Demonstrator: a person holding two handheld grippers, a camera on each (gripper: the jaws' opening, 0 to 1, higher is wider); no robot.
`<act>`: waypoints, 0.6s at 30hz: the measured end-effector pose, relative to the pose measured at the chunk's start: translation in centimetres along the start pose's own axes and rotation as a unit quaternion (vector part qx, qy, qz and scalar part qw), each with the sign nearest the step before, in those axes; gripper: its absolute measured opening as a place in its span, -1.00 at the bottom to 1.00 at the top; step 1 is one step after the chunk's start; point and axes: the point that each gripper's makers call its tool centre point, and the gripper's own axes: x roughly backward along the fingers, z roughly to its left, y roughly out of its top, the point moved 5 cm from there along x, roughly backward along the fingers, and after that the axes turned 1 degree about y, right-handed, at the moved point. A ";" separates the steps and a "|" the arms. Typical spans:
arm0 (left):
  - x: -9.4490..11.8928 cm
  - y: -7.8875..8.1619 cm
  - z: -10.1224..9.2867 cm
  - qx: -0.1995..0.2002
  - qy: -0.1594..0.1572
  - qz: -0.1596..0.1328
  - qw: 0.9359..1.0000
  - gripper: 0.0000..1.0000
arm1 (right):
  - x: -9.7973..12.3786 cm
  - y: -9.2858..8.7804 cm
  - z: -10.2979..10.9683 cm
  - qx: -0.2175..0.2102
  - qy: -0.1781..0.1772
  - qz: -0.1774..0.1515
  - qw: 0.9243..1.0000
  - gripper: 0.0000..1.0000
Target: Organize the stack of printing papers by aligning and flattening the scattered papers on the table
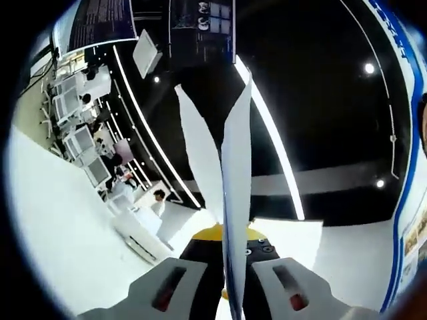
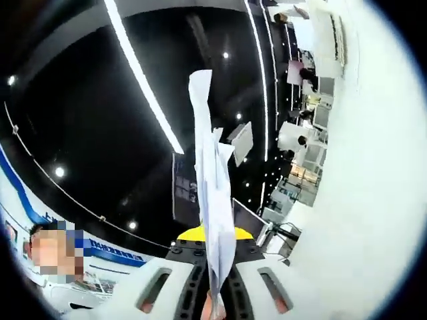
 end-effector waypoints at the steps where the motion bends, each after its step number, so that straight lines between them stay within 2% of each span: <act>1: -0.1 0.0 -0.2 0.000 -0.003 -0.001 1.000 -0.88 | -0.1 0.2 0.6 -0.004 0.003 0.002 1.000 -1.00; 5: -0.3 -0.6 -0.5 0.001 -0.016 0.008 1.000 -0.86 | 0.2 1.9 1.5 0.018 -0.003 -0.007 1.000 -1.00; 9: -0.4 -1.2 -0.6 -0.003 -0.023 0.024 0.999 -0.86 | 0.4 2.9 1.7 0.095 -0.040 0.019 0.994 -1.00; 12: -0.4 -1.5 -0.7 -0.013 -0.027 0.034 0.999 -0.84 | 0.6 3.7 2.0 0.127 -0.051 0.034 0.990 -1.00; 14: -0.3 -1.7 -0.8 -0.021 -0.032 0.043 0.998 -0.83 | 0.8 4.3 2.2 0.151 -0.058 0.049 0.986 -1.00; 17: -0.1 -2.1 -0.9 -0.036 -0.042 0.059 0.997 -0.81 | 1.3 5.1 2.6 0.191 -0.077 0.077 0.975 -1.00; 18: 0.0 -2.2 -0.9 -0.044 -0.044 0.064 0.996 -0.81 | 1.3 5.1 2.8 0.209 -0.083 0.077 0.971 -1.00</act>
